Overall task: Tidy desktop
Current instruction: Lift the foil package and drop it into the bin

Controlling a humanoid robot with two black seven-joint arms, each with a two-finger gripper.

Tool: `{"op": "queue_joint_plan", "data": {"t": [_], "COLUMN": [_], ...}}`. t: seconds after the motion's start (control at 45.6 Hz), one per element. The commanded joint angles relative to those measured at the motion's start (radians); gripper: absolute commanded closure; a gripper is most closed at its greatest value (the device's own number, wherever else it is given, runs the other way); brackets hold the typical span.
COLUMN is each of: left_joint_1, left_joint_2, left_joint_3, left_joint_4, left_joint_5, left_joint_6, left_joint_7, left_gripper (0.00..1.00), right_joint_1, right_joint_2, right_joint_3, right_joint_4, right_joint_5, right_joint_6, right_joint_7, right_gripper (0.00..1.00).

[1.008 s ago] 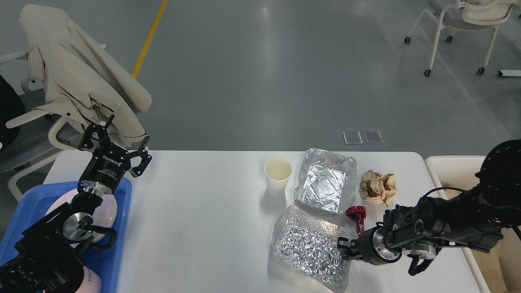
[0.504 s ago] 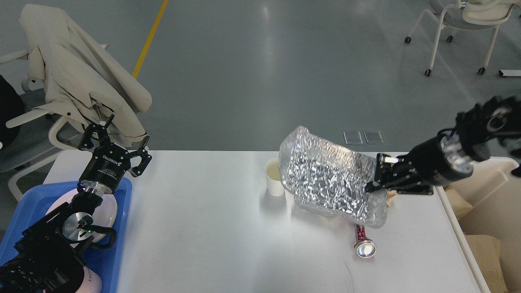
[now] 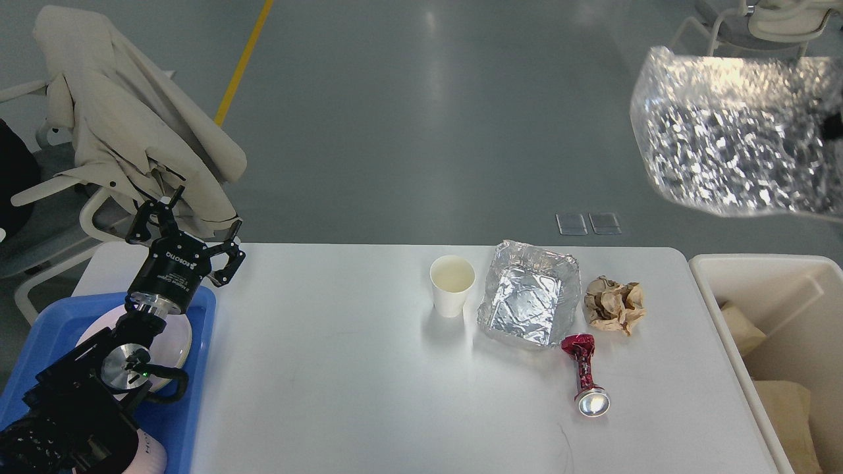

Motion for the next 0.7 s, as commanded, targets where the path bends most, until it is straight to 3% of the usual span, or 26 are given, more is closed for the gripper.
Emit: {"op": "queue_joint_plan", "data": {"t": [0.0, 0.11, 0.197, 0.285, 0.46, 0.614, 0.636, 0.679], "left_joint_1": [0.000, 0.000, 0.000, 0.000, -0.002, -0.002, 0.000, 0.000], "left_joint_2": [0.000, 0.000, 0.000, 0.000, 0.000, 0.000, 0.000, 0.000], "left_joint_3": [0.001, 0.001, 0.001, -0.001, -0.001, -0.001, 0.001, 0.001], "left_joint_4": [0.000, 0.000, 0.000, 0.000, 0.000, 0.000, 0.000, 0.000], "left_joint_5": [0.000, 0.000, 0.000, 0.000, 0.000, 0.000, 0.000, 0.000], "left_joint_6": [0.000, 0.000, 0.000, 0.000, 0.000, 0.000, 0.000, 0.000], "left_joint_7": [0.000, 0.000, 0.000, 0.000, 0.000, 0.000, 0.000, 0.000], "left_gripper": [0.00, 0.00, 0.00, 0.00, 0.00, 0.00, 0.00, 0.00], "right_joint_1": [-0.399, -0.818, -1.158, -1.415, -1.726, -1.811, -1.813, -1.813], "right_joint_2": [-0.088, -0.065, 0.045, 0.130, 0.323, 0.380, 0.380, 0.378], "right_joint_3": [0.005, 0.074, 0.191, 0.292, 0.415, 0.420, 0.421, 0.423], "right_joint_4": [-0.182, -0.378, -0.560, -0.757, -1.058, -1.141, -1.141, -1.141], "right_joint_5": [-0.097, 0.003, 0.138, 0.238, 0.343, 0.385, 0.385, 0.387], "right_joint_6": [-0.299, -0.550, -0.702, -0.721, -0.739, -0.758, -0.759, -0.761], "right_joint_7": [-0.002, 0.000, 0.000, 0.000, 0.000, 0.000, 0.000, 0.000], "right_gripper": [1.00, 1.00, 1.00, 1.00, 1.00, 1.00, 0.96, 0.66]}}
